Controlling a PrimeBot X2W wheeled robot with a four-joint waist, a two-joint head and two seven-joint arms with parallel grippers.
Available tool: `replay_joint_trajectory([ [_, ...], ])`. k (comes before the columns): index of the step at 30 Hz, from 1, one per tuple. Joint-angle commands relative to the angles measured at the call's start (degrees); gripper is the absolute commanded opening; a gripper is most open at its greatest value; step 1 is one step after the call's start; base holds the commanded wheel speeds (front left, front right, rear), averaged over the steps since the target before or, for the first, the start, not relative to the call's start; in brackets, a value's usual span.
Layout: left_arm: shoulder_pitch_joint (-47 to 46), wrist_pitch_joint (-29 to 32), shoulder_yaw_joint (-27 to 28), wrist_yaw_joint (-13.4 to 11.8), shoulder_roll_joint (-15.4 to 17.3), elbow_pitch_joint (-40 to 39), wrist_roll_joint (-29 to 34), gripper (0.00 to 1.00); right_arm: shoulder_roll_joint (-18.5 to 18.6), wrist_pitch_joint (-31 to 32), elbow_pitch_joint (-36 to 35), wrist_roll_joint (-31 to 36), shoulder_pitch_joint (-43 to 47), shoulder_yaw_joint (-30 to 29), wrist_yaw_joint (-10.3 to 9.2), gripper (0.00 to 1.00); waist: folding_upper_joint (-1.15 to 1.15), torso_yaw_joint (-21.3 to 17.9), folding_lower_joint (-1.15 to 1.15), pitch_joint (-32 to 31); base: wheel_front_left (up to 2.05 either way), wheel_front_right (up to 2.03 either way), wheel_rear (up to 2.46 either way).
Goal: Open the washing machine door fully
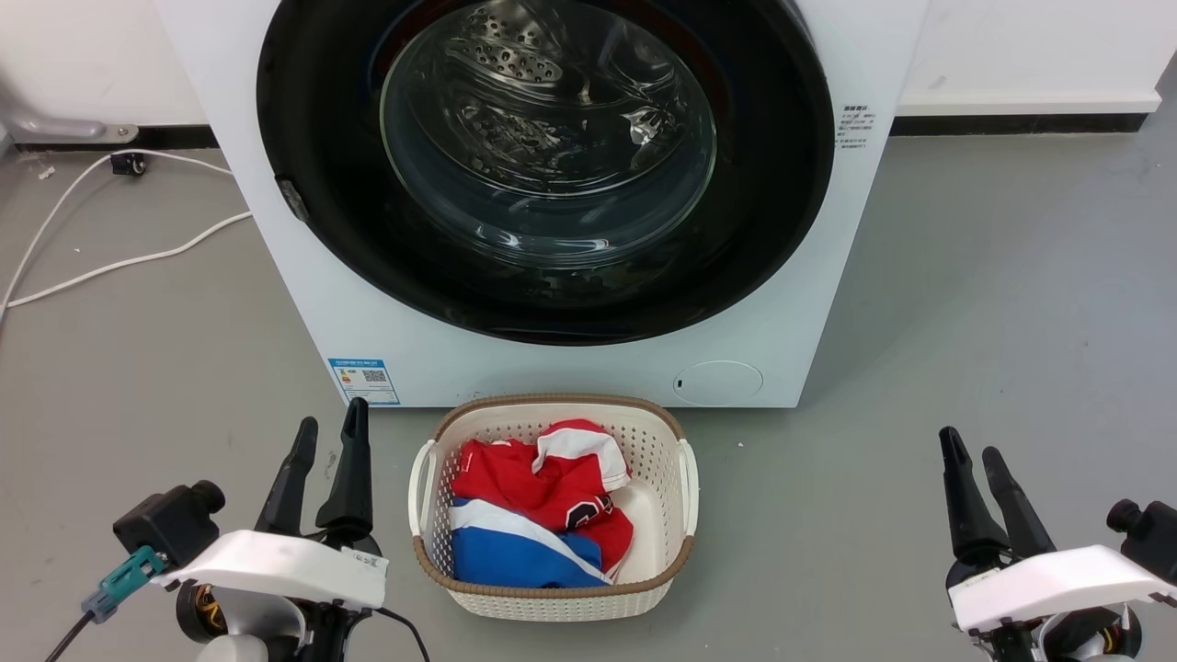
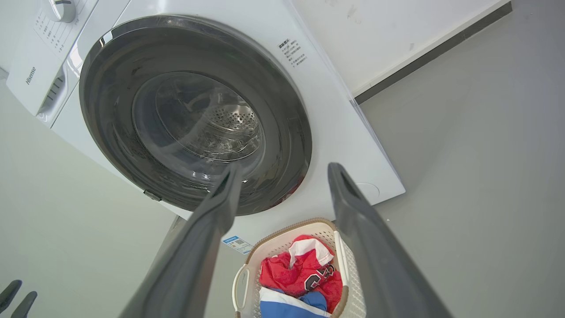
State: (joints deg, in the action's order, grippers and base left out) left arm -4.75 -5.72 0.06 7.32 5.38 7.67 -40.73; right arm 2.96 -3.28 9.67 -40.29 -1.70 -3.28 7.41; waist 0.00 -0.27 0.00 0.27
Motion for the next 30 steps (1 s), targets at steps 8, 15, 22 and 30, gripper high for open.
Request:
replay_joint_trajectory([
  [8,-1.7,-1.7,-0.8,0.1,0.9,-1.2,6.9,1.00,0.0,-0.6,-1.9,7.2,0.4,0.0,0.10,1.00,0.00,-0.1,0.00,-0.1,0.00,0.00,0.00],
  [15,-1.9,-2.8,-1.0,0.0,1.3,-0.5,11.4,1.00,0.0,-0.8,-2.6,12.1,0.9,0.1,0.11,1.00,0.00,-0.2,0.00,-0.1,0.00,0.00,0.00],
  [22,-2.2,-3.8,-1.2,-0.2,1.6,0.5,15.6,1.00,0.0,-1.1,-3.2,16.6,1.4,0.0,0.11,1.00,0.00,-0.3,0.00,-0.1,0.00,0.00,0.00],
  [30,-2.5,-4.9,-1.3,-0.2,1.8,1.3,19.8,1.00,0.0,-1.5,-3.6,21.0,1.7,0.1,0.11,1.00,0.00,-0.4,0.00,-0.2,0.00,0.00,0.00],
])
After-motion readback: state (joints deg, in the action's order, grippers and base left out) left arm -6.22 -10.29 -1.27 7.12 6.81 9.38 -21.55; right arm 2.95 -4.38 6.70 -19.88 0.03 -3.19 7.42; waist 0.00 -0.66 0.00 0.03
